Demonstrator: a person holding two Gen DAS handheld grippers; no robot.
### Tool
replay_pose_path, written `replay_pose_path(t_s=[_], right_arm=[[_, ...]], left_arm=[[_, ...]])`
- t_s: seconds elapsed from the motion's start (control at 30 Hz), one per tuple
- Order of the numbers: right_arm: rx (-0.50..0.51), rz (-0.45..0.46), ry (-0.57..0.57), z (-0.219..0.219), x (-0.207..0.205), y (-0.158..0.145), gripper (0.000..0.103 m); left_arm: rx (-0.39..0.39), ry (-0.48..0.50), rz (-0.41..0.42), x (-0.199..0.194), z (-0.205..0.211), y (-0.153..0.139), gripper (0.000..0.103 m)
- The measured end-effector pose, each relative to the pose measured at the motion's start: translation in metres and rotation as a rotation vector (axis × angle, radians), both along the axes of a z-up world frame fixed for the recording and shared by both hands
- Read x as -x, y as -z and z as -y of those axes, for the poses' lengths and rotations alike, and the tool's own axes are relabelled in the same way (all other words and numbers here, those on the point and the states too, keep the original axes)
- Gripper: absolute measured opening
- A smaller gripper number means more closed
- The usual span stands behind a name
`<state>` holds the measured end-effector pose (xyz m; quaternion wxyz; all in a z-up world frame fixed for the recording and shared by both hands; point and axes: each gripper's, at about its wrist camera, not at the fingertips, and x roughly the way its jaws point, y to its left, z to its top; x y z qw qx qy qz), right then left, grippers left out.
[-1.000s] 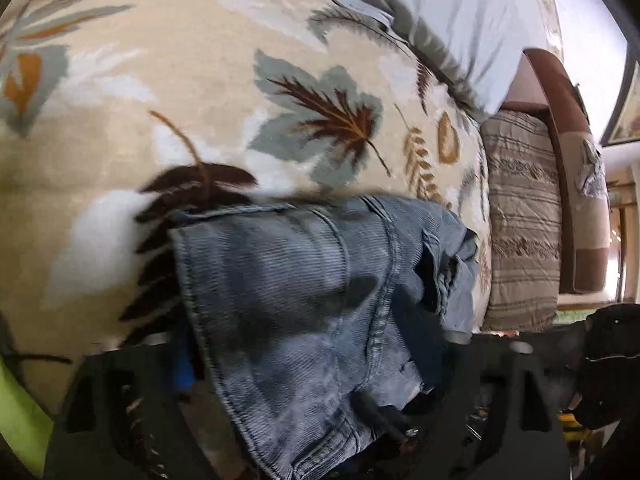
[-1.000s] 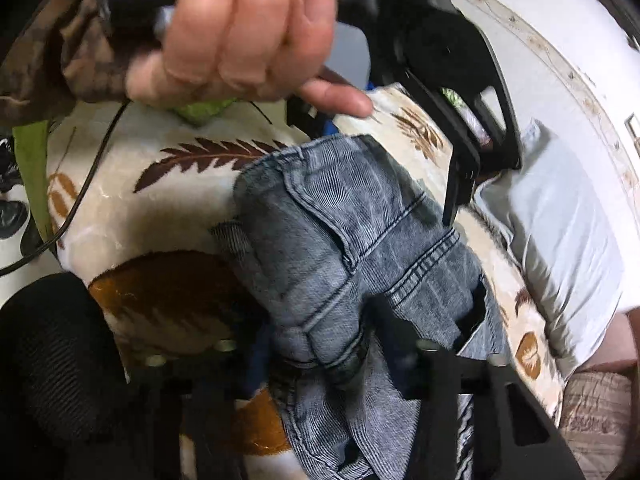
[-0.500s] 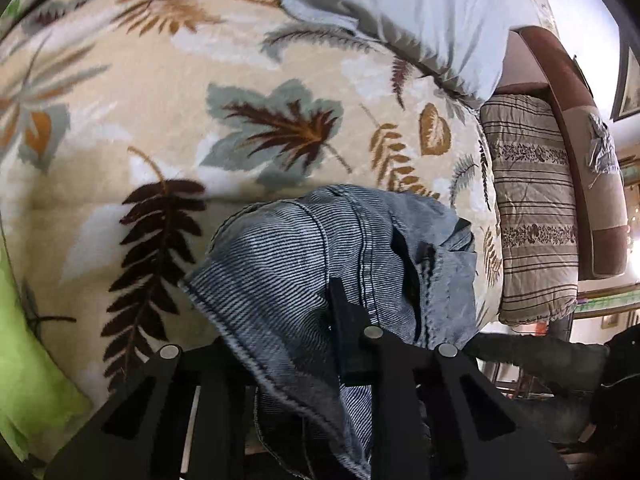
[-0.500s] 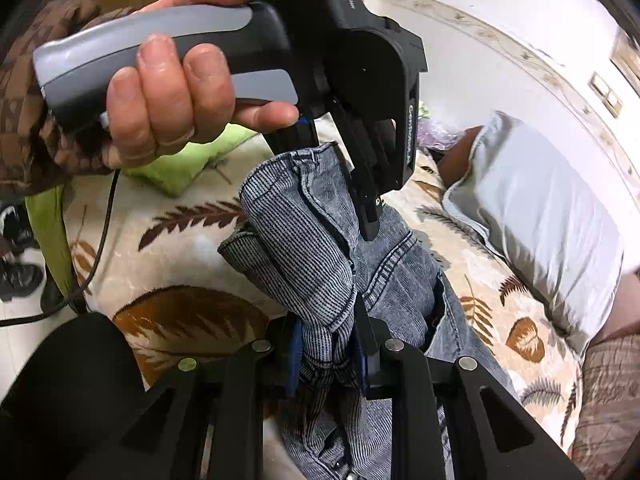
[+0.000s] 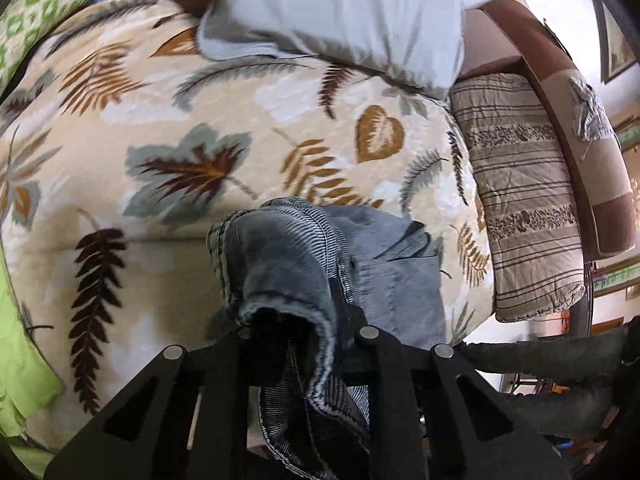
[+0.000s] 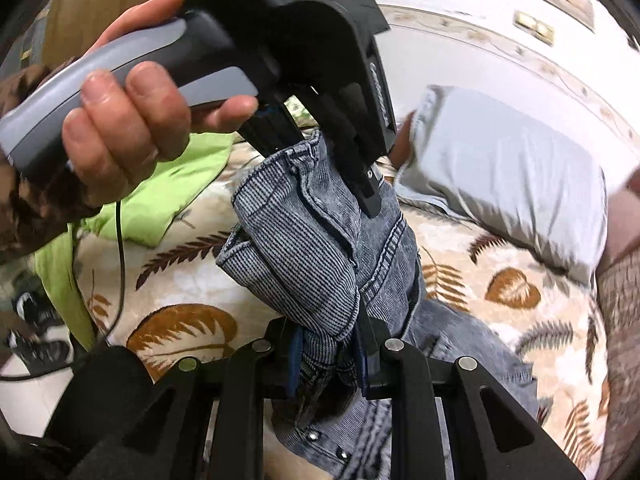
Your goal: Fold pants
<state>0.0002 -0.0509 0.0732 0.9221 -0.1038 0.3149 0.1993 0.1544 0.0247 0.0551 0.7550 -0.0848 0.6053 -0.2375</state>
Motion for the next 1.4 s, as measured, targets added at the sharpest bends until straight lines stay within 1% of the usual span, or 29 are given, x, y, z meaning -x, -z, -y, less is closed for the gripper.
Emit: replay_pose_path(t_s=[0.23, 0.4, 0.5, 0.6, 0.63, 0.87, 1.07, 1.2, 1.23, 1.3, 1.37, 1.4], right_arm=[[-0.137, -0.047, 0.102, 0.06, 0.005, -0.005, 0.021], [-0.241, -0.103, 0.182, 0.109, 0.01, 0.003, 0.021], [-0.298, -0.142, 0.222, 0.134, 0.013, 0.013, 0.021], [-0.359, -0.181, 0.259, 0.157, 0.018, 0.025, 0.021], [-0.381, -0.197, 0.272, 0.165, 0.019, 0.029, 0.021], [-0.577, -0.332, 0.366, 0.222, 0.028, 0.07, 0.021], [-0.734, -0.448, 0.419, 0.254, 0.033, 0.104, 0.023], [-0.81, -0.504, 0.45, 0.271, 0.036, 0.123, 0.027], [-0.826, -0.515, 0.458, 0.275, 0.037, 0.126, 0.03], [-0.863, -0.53, 0.468, 0.282, 0.039, 0.131, 0.032], [-0.877, -0.535, 0.469, 0.287, 0.041, 0.132, 0.033], [-0.865, -0.532, 0.47, 0.289, 0.043, 0.13, 0.034]], left_arm=[[0.001, 0.063, 0.015, 0.005, 0.067, -0.013, 0.011], [-0.012, 0.118, 0.004, 0.01, 0.125, -0.006, 0.011], [-0.023, 0.15, -0.008, 0.013, 0.158, 0.002, 0.011], [-0.056, 0.19, -0.021, 0.018, 0.191, 0.016, 0.011], [-0.076, 0.206, -0.027, 0.02, 0.205, 0.022, 0.011], [-0.176, 0.275, -0.065, 0.031, 0.264, 0.064, 0.011], [-0.26, 0.31, -0.092, 0.036, 0.295, 0.095, 0.014], [-0.301, 0.322, -0.082, 0.041, 0.307, 0.104, 0.018], [-0.305, 0.324, -0.078, 0.042, 0.31, 0.104, 0.021], [-0.319, 0.324, -0.066, 0.044, 0.313, 0.102, 0.023], [-0.286, 0.338, -0.083, 0.045, 0.313, 0.096, 0.03], [-0.259, 0.332, -0.09, 0.045, 0.31, 0.089, 0.03]])
